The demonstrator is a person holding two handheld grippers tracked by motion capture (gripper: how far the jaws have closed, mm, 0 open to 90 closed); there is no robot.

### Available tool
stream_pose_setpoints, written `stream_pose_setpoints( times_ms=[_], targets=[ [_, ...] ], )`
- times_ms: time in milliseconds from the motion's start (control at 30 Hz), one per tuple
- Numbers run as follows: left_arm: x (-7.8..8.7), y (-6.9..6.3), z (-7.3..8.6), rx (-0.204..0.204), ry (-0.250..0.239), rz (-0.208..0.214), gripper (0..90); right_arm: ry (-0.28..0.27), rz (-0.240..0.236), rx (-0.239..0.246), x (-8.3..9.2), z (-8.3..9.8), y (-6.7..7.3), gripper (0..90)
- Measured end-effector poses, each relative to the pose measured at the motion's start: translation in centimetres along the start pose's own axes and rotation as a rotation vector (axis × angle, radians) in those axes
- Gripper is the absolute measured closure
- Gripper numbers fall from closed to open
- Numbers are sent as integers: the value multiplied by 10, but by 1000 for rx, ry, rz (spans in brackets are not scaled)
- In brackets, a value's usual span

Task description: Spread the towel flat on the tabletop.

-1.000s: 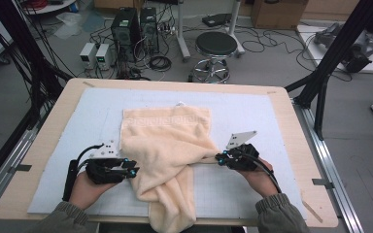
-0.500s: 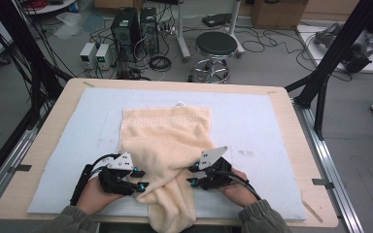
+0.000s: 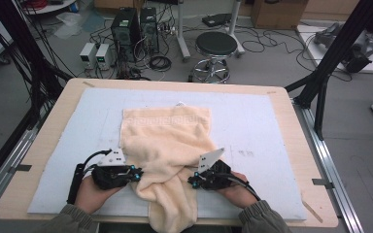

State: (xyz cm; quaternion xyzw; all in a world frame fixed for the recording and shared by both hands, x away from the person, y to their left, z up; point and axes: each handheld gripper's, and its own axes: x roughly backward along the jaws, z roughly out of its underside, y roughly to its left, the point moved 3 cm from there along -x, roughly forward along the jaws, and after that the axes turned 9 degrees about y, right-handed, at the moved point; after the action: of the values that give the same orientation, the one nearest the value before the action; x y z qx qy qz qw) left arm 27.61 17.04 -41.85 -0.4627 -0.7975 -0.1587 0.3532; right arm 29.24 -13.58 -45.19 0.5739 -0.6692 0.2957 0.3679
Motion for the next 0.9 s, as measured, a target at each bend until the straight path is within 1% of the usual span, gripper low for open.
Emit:
stream_pose_setpoints(
  times_ms=[67, 167, 267, 300, 333, 367, 400, 433, 467, 500, 533, 567, 600, 633, 667, 700, 733, 767, 833, 900],
  targets=[
    [8, 3, 2, 7, -15, -21, 848, 5, -2, 8, 7, 6, 11, 871],
    [15, 5, 5, 22, -22, -33, 849, 13, -16, 27, 16, 13, 32, 871],
    [19, 7, 4, 33, -36, -52, 849, 3, -58, 50, 22, 18, 56, 870],
    [21, 8, 3, 36, -41, -62, 849, 1, -86, 61, 23, 19, 64, 870],
    [22, 9, 1, 41, -47, -68, 849, -1, -102, 72, 25, 18, 72, 866],
    [22, 9, 0, 43, -51, -70, 848, -13, -110, 86, 27, 17, 79, 853],
    [22, 10, 0, 39, -44, -71, 848, -29, -115, 98, 30, 16, 83, 830],
    [21, 9, -1, 42, -45, -70, 846, -52, -114, 95, 34, 14, 84, 795],
    [19, 9, -1, 40, -44, -64, 837, -78, -106, 89, 38, 12, 83, 759],
    [18, 9, -1, 42, -39, -52, 807, -99, -86, 82, 42, 10, 79, 735],
    [16, 8, 0, 45, -39, -45, 756, -112, -62, 71, 45, 9, 73, 717],
    [14, 6, 0, 47, -41, -32, 707, -113, -29, 69, 46, 9, 66, 701],
    [12, 5, 1, 45, -40, -22, 660, -112, 2, 56, 46, 10, 58, 690],
    [11, 4, 2, 33, -26, -16, 606, -104, 39, 39, 45, 12, 49, 678],
    [8, 3, 2, 30, -17, -4, 561, -99, 76, 17, 44, 14, 39, 676],
    [5, 1, 3, 25, -7, 11, 527, -97, 96, -12, 43, 17, 30, 677],
    [3, -1, 4, 12, 3, 26, 500, -90, 117, -28, 40, 20, 21, 676],
    [0, -3, 4, 6, 10, 37, 480, -75, 147, -47, 38, 22, 13, 676],
    [-5, -7, 4, -16, 32, 59, 451, -56, 176, -77, 33, 24, -1, 675],
    [-11, -9, 4, -29, 57, 63, 451, -36, 215, -104, 29, 25, -11, 670]
  ],
)
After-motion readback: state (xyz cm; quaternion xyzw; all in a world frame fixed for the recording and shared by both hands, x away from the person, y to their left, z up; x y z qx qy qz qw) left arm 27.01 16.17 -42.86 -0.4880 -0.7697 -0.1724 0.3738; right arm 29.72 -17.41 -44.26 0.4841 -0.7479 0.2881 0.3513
